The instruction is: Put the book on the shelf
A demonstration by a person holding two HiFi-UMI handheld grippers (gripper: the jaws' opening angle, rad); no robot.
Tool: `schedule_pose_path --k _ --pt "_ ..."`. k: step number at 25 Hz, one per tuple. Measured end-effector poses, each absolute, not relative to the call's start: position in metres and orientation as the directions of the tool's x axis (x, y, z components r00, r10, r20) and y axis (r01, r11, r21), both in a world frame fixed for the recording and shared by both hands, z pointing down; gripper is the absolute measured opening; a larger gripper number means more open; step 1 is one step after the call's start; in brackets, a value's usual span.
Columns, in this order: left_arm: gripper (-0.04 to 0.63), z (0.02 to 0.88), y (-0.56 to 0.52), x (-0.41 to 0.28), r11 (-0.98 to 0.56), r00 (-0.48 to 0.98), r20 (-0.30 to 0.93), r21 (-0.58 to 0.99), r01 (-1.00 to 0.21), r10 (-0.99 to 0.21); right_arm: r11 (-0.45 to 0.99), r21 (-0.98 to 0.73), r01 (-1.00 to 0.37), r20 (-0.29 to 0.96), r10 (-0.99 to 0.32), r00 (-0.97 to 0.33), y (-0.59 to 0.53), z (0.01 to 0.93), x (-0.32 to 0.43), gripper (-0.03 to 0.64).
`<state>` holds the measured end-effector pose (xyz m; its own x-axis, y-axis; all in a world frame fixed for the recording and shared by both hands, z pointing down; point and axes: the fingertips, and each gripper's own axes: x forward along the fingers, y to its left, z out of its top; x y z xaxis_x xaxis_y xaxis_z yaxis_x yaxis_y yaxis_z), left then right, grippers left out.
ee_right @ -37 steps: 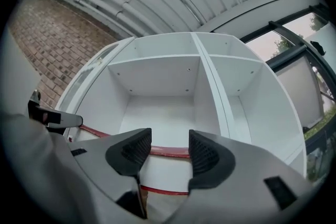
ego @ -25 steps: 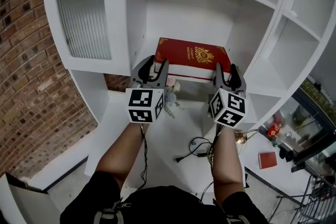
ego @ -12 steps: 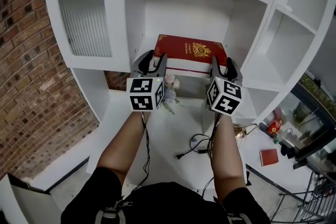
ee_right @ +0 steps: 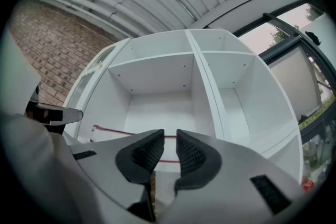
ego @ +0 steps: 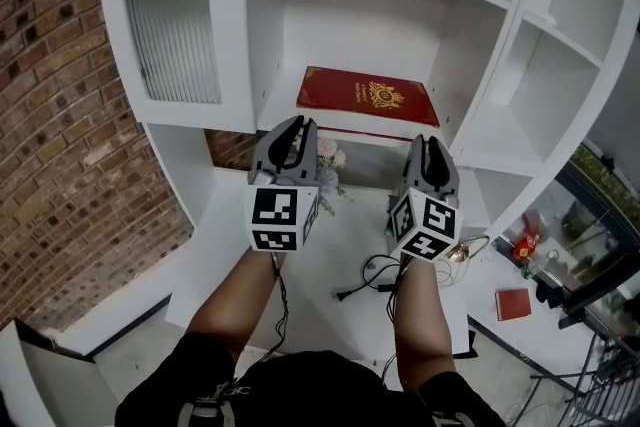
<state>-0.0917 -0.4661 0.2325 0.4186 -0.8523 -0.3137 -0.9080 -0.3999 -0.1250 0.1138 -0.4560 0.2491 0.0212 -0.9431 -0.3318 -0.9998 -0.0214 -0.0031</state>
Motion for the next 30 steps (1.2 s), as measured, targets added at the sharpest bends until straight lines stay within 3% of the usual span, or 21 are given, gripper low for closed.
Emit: schedule_pose_path --k 2,13,30 --pt "0.023 0.248 -0.454 -0.091 -0.406 0.423 -0.303 -0.119 -0.906 -0.854 -0.004 -0.009 -1.000 -0.318 -0.948 0.007 -0.445 0.267 0.110 0.014" --pt "0.014 0.356 -0.428 -0.091 -0.428 0.429 -0.109 -0.031 -0.903 -0.897 0.110 -0.008 -0.994 -0.207 -0.973 -0.106 -0.412 0.353 0.083 0.014" --pt "0.014 0.365 -0.404 -0.095 -0.438 0.437 -0.079 -0.004 -0.899 -0.896 0.133 0.000 -0.991 -0.189 -0.973 -0.131 -0.390 0.358 0.073 0.014"
